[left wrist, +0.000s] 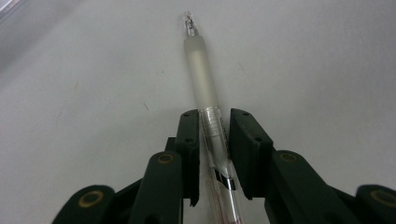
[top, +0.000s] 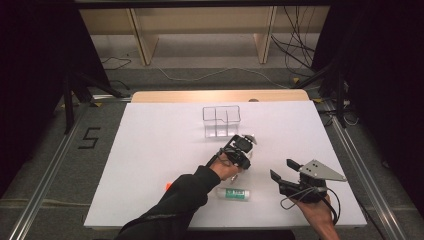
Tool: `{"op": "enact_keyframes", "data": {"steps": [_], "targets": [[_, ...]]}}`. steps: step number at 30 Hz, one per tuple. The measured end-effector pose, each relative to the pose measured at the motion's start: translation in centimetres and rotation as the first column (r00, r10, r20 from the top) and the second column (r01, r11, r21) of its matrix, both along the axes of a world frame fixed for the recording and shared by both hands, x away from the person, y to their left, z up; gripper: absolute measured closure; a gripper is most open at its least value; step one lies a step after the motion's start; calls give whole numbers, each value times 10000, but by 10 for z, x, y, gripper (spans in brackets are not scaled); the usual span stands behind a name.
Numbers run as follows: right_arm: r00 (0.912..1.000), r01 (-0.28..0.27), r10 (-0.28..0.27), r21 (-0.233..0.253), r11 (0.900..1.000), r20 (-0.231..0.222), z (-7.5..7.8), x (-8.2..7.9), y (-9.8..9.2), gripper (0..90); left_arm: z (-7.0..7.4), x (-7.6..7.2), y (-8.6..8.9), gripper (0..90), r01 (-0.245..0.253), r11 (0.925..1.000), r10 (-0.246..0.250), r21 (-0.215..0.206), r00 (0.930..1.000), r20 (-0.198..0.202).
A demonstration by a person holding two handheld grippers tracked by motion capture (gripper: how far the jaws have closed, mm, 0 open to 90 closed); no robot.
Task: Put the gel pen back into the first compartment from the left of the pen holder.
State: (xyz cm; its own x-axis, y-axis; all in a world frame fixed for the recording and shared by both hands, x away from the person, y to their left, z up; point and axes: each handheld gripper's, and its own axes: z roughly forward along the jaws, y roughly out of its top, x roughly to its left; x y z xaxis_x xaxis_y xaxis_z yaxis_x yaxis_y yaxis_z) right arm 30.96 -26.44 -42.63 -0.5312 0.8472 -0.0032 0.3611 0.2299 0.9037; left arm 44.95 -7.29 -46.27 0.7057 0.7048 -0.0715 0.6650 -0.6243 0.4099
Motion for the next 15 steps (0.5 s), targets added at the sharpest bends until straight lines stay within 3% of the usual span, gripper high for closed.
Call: {"op": "enact_keyframes", "data": {"steps": [6,15], "targets": [[10000,-4,4,4,10000,-22,0,0,0,330,0,0,0,770,130,9997,-133,212,9998,145],[10000,-25,25,1,10000,-26,0,0,0,332,0,1,0,786,393,9991,-395,186,9991,133]]}}
